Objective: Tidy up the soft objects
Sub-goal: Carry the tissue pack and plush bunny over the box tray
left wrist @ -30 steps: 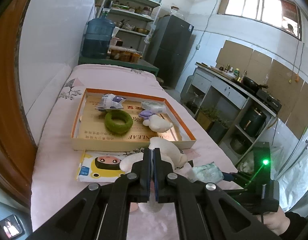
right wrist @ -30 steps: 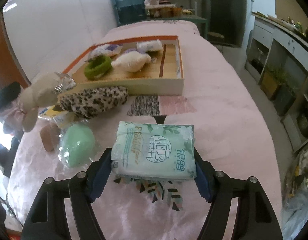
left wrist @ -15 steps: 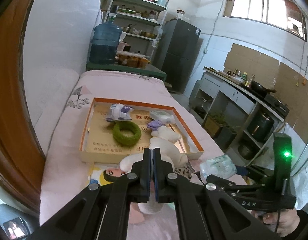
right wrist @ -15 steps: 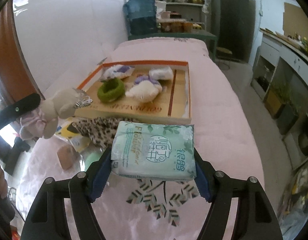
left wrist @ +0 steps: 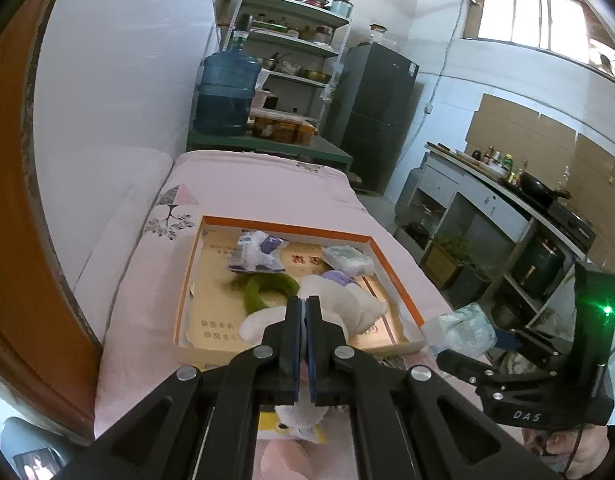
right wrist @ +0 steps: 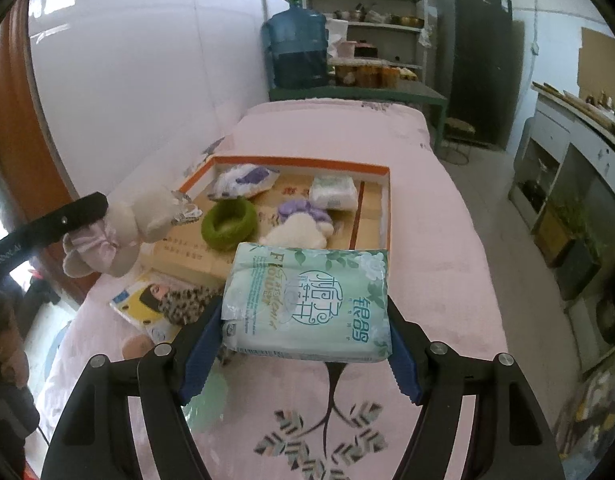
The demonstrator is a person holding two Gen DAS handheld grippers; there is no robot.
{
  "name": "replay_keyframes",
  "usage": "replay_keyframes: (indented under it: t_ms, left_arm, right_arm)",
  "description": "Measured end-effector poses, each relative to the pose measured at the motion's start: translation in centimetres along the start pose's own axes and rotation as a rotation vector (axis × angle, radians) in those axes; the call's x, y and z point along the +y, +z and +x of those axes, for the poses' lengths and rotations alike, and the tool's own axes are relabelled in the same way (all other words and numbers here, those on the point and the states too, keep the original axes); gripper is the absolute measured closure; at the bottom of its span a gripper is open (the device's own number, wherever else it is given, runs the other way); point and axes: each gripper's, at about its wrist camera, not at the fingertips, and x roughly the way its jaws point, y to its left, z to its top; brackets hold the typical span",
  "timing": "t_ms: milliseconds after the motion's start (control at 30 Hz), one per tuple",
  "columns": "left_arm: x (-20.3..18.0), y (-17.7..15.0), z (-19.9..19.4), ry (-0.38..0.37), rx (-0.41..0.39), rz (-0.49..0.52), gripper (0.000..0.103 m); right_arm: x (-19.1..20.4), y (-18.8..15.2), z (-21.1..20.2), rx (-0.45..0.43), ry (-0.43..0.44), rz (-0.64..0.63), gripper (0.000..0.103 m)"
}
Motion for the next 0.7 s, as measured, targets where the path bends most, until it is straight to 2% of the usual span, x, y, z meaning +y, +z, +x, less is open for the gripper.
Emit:
replay_keyframes:
  t_ms: [700]
  left_arm:
    - [3.4, 3.2, 4.1, 0.095, -0.01, -0.028, 0.101]
  right_arm:
    - [0.4, 6.5, 5.5, -0.005, 0.042, -0.045, 0.028]
